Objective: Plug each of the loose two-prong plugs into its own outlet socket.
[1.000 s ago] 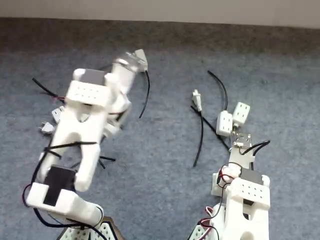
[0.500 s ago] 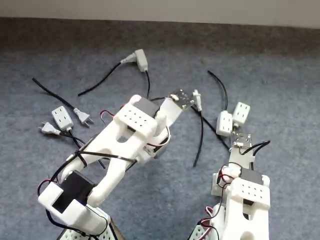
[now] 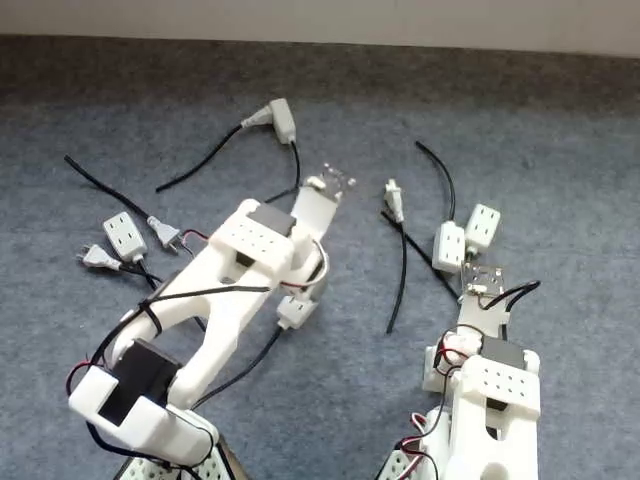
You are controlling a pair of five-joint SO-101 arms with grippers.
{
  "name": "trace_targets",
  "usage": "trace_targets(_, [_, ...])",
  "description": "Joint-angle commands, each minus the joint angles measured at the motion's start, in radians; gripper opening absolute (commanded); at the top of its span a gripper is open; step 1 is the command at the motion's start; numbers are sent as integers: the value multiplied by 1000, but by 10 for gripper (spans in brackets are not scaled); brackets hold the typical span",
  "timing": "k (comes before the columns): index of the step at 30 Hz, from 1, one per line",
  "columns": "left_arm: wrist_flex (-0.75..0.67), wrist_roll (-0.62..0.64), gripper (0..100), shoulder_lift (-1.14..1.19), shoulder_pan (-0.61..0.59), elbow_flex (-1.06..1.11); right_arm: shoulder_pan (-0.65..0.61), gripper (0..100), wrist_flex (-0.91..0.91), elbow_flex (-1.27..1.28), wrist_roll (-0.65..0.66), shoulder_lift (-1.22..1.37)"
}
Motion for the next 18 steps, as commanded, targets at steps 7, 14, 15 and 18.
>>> trace_targets(7, [298,-2,222,-30,-209,-506,-10,9,-19,2,9,-4])
trace_targets(14, [310,2,259,-19,-417,-595,-12,9,-19,2,9,-4])
trace_targets(15, [308,3,259,-8,-430,-587,-12,9,-19,2,11,-4])
trace_targets(18, [313,75,259,51,-432,-584,-12,9,-19,2,11,-4])
